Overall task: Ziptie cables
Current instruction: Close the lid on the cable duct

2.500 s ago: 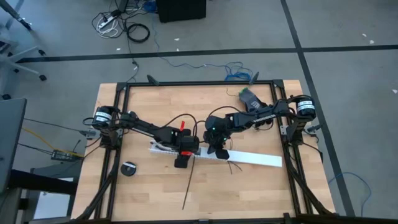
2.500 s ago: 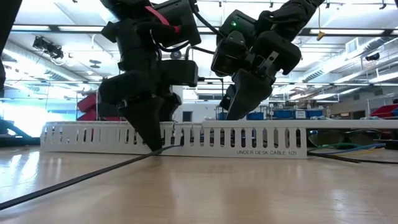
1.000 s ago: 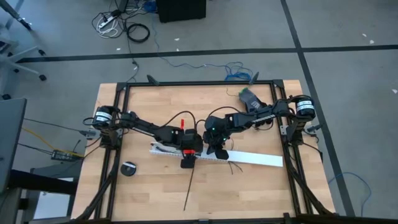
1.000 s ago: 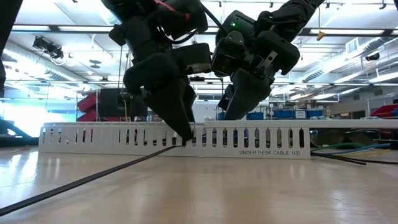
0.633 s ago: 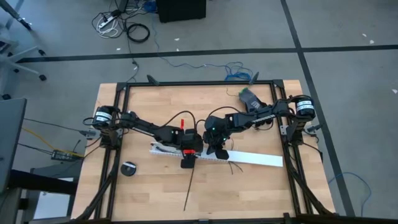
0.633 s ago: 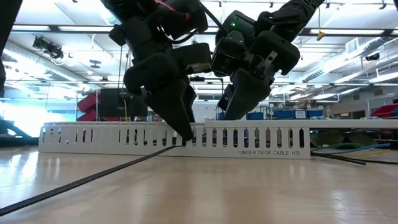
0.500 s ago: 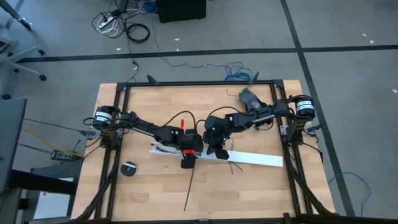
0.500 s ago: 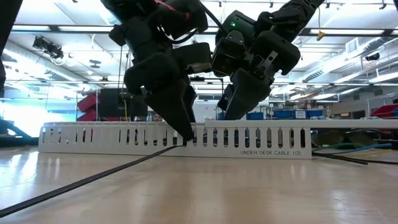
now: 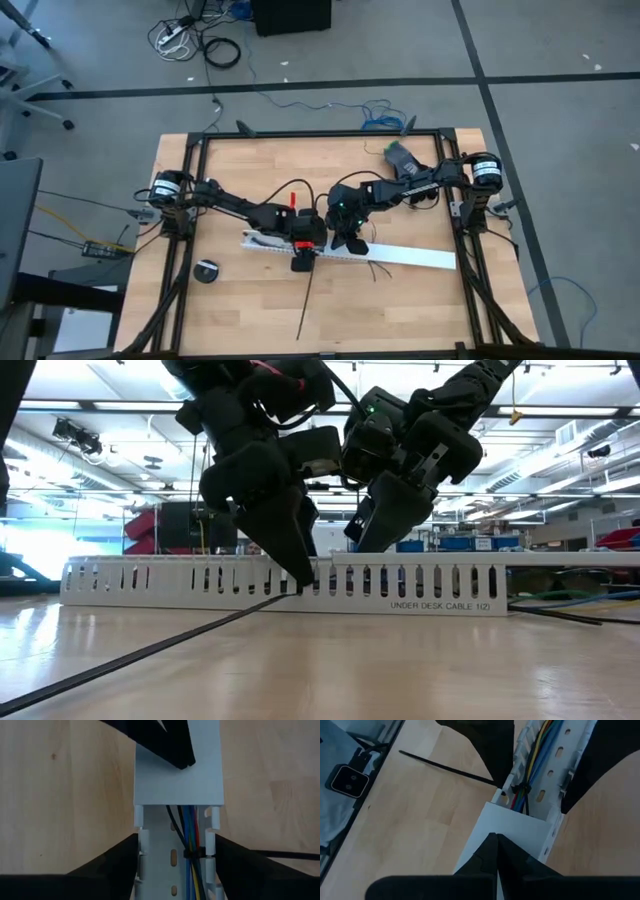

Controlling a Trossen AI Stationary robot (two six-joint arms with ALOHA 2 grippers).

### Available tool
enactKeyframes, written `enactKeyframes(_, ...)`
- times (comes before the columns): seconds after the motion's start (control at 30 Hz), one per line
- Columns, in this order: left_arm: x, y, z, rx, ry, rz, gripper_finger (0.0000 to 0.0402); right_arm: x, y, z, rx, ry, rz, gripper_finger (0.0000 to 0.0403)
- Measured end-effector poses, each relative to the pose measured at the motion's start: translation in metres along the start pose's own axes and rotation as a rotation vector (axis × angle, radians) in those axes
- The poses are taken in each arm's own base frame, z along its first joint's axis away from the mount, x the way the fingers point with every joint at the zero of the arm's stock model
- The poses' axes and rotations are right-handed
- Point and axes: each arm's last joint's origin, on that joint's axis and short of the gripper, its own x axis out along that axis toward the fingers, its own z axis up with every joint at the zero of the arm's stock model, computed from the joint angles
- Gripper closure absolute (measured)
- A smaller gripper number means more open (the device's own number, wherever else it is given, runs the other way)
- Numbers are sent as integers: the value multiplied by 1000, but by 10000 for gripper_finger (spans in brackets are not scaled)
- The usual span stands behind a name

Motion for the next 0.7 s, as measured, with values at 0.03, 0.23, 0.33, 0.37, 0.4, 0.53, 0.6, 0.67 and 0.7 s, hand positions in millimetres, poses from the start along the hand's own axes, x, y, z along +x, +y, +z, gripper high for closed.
enactKeyframes(0.03, 0, 0, 0, 0, 0, 0, 172, 0, 0, 0, 0, 0, 1, 403)
enactKeyframes(0.23, 2, 0, -1, 0, 5, 1, 172, -9, 5, 6, -19, -32, -13, 403)
enactKeyframes(0.33, 4, 0, -2, -1, 3, 1, 172, -16, 7, 8, -16, -46, -15, 403)
enactKeyframes(0.37, 5, 0, -2, -1, 4, 0, 172, -17, 8, 8, -8, -43, -15, 403)
enactKeyframes(0.4, 5, 0, -2, 0, 3, -1, 172, -17, 8, 8, -4, -37, -12, 403)
enactKeyframes(0.53, 6, 0, -2, 5, 5, -5, 172, -18, 9, 7, 17, -29, -8, 403)
enactKeyframes(0.6, 5, 0, -2, 12, 6, -6, 172, -18, 9, 7, 22, -29, -5, 403)
enactKeyframes(0.67, 5, 0, -3, 17, 8, -7, 172, -18, 9, 6, 33, -20, -2, 403)
enactKeyframes(0.7, 5, 0, -3, 19, 10, -7, 172, -18, 10, 5, 40, -10, 2, 403)
